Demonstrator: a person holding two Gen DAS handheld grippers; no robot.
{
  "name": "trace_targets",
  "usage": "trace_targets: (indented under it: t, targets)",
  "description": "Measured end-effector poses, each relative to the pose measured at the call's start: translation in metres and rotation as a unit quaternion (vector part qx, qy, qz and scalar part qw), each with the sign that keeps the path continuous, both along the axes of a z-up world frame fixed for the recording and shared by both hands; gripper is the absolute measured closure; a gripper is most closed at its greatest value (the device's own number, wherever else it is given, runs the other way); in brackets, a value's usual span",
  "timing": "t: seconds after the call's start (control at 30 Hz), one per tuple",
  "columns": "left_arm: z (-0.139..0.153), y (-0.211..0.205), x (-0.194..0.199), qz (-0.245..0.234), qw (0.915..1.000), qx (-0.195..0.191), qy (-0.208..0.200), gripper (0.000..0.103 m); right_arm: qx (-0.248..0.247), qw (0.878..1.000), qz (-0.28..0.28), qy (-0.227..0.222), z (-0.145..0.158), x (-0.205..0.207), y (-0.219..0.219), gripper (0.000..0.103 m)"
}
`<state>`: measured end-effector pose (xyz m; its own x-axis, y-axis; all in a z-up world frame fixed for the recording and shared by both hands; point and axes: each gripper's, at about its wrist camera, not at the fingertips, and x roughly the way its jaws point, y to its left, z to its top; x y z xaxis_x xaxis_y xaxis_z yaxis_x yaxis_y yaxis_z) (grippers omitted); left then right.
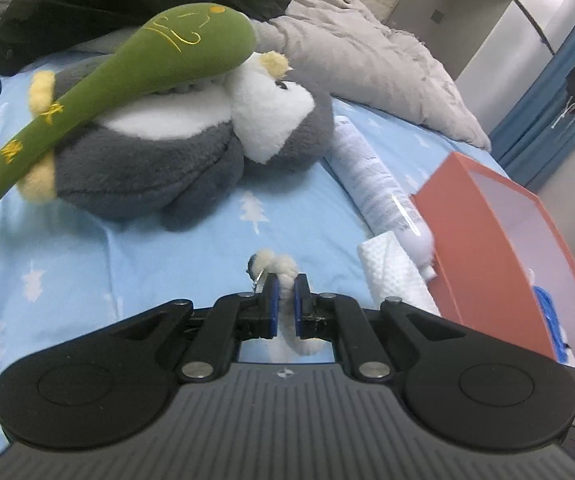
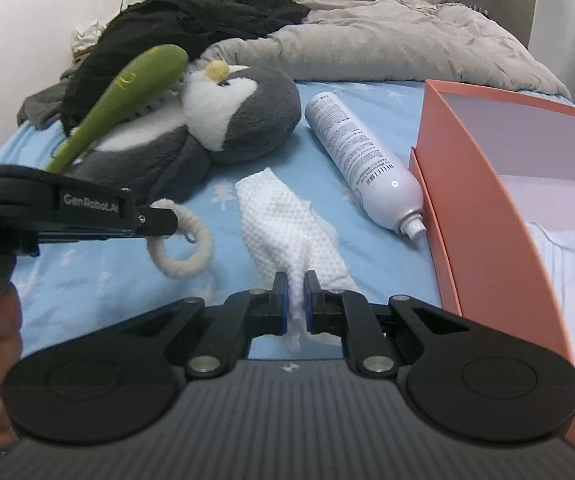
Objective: Organize soft objects
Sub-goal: 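Lift and carry the ring toy and wet wipe over the pink box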
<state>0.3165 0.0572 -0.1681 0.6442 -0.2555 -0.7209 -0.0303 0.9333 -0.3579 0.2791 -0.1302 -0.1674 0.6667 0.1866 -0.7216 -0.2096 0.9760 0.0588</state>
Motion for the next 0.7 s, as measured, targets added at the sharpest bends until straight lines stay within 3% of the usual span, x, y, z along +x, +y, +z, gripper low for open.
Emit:
trace_targets:
  t: [0.7]
  targets:
    - [0.083, 0.001, -0.142, -0.005, 0.9988, 0.008, -0.047, 0.094, 0.038, 0.999, -0.008, -0.030, 0.074, -0.114, -0.010, 0.091]
